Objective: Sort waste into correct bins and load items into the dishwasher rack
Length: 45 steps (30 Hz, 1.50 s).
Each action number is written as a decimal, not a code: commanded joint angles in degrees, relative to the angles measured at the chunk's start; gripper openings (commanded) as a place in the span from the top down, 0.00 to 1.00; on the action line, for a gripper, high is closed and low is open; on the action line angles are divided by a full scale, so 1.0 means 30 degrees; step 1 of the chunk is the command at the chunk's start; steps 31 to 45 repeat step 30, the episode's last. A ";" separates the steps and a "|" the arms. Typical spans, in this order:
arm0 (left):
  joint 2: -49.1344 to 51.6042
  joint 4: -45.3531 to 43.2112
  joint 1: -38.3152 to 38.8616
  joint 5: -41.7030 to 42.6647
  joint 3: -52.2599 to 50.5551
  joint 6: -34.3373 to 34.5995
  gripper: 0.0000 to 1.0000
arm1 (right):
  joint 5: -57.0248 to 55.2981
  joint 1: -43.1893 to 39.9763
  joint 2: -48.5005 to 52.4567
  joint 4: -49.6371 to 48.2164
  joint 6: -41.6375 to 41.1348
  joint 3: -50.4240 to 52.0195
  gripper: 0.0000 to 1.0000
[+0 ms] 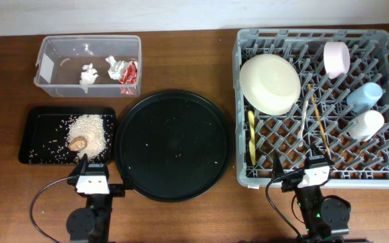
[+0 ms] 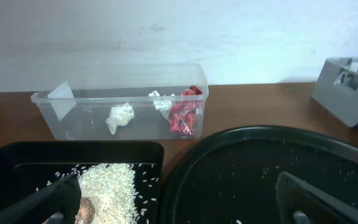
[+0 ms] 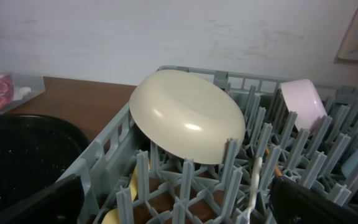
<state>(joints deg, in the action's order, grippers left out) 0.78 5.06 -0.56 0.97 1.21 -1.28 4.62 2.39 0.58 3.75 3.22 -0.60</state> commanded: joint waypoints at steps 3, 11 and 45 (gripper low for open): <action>-0.0175 -0.0087 -0.0117 -0.0262 -0.0248 -0.0962 0.01 | 0.0313 -0.0087 -0.0109 0.0073 -0.0015 0.0095 0.02; -0.0160 -0.0153 -0.0117 -0.0124 -0.0240 -0.0962 0.01 | 0.0313 -0.0087 -0.0109 0.0073 -0.0015 0.0095 0.02; -0.0160 -0.0153 -0.0117 -0.0124 -0.0240 -0.0962 0.01 | 0.0313 -0.0087 -0.0109 0.0073 -0.0015 0.0095 0.02</action>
